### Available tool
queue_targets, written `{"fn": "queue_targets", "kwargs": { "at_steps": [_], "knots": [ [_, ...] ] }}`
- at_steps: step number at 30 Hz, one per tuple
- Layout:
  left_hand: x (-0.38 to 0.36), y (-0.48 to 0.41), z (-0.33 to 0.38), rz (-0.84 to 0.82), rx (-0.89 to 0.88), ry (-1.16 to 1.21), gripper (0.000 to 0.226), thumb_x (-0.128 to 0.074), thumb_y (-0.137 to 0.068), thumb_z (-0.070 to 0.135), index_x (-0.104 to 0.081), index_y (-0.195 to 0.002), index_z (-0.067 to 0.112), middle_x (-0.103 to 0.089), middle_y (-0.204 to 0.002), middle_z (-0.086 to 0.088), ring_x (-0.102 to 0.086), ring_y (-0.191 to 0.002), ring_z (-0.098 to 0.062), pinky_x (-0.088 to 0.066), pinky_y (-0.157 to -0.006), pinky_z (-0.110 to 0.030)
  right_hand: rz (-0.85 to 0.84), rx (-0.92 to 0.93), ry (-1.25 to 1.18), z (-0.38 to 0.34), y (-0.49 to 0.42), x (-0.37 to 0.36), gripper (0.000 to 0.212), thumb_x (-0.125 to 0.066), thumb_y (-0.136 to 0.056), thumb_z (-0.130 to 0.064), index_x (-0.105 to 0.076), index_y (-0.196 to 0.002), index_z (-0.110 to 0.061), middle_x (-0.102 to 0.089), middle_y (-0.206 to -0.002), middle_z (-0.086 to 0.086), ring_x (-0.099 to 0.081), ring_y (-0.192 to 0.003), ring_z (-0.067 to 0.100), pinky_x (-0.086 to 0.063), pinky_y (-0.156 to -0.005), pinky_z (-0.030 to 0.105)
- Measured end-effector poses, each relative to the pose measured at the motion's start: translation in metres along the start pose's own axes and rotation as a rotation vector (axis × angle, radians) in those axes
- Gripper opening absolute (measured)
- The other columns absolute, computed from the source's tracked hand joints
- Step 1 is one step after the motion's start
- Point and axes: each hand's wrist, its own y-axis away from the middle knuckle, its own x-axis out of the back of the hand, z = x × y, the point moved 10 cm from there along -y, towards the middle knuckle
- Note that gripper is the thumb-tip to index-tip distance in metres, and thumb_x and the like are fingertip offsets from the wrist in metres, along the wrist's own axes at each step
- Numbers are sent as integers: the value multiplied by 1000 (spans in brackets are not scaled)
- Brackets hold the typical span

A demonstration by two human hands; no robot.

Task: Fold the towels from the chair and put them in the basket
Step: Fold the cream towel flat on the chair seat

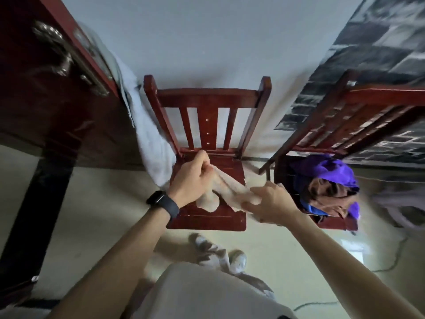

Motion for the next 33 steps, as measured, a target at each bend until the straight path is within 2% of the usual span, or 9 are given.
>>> {"fn": "queue_targets", "kwargs": {
  "at_steps": [6,10,13,15,17,19,23,26,33],
  "knots": [
    [61,6,38,108,-24,-279,19,-45,-98,23,-33,-82,19,-44,-60,-1,-42,-52,-23,-33,-50,-37,190,-168,-347,72,58,17,54,-60,-73,-74,-61,-67,-20,-57,-61,-7,-56,-74,16,-47,-69,35],
    [68,12,32,135,103,-507,17,-46,-97,25,-34,-87,19,-50,-68,-1,-50,-63,-28,-33,-53,-34,313,-125,-363,73,86,63,34,-62,-74,-58,-64,-75,-24,-60,-68,-8,-53,-79,20,-50,-74,39],
    [37,26,47,24,72,-760,53,-62,-81,44,-42,-126,25,-57,-127,-5,-53,-116,-29,-45,-91,-42,380,42,-348,43,94,98,16,-67,-80,-37,-70,-86,-22,-55,-74,-12,-51,-81,17,-47,-74,35],
    [-27,38,73,-245,-55,-625,85,-65,-68,64,-34,-143,40,-38,-151,8,-32,-141,-21,-29,-114,-50,404,201,-310,13,99,117,14,-64,-80,-29,-72,-88,-21,-53,-77,-9,-48,-79,16,-43,-70,32],
    [-77,47,100,-416,-43,-263,62,-68,-71,62,-57,-128,39,-60,-135,4,-53,-129,-19,-43,-107,-46,430,283,-236,-2,101,130,13,-62,-81,-25,-73,-88,-22,-55,-79,-6,-46,-79,18,-42,-68,33],
    [-89,44,112,-390,64,57,48,-69,-74,60,-70,-110,28,-75,-106,2,-69,-104,-16,-52,-96,-43,560,263,-102,5,105,146,17,-62,-80,-30,-74,-92,-27,-60,-85,-5,-45,-84,19,-42,-71,35],
    [-86,35,119,-372,100,171,65,-59,-72,68,-72,-104,13,-73,-105,-11,-67,-103,-26,-47,-98,-47,692,15,-23,51,115,147,21,-75,-81,-44,-72,-98,-32,-60,-105,-4,-50,-102,24,-49,-80,41],
    [-99,29,123,-402,130,128,62,-56,-81,66,-72,-101,9,-73,-93,-7,-68,-91,-23,-50,-88,-45,661,-266,-228,87,124,118,41,-62,-85,-63,-63,-110,-30,-58,-107,-4,-54,-100,21,-51,-78,38],
    [-145,46,120,-511,380,562,64,-51,-92,60,-51,-140,19,-55,-141,-2,-50,-131,-15,-32,-117,-41,323,-631,-1123,131,152,-36,31,-58,-90,-50,-65,-98,-21,-68,-98,-2,-64,-91,19,-51,-80,38]
  ]
}}
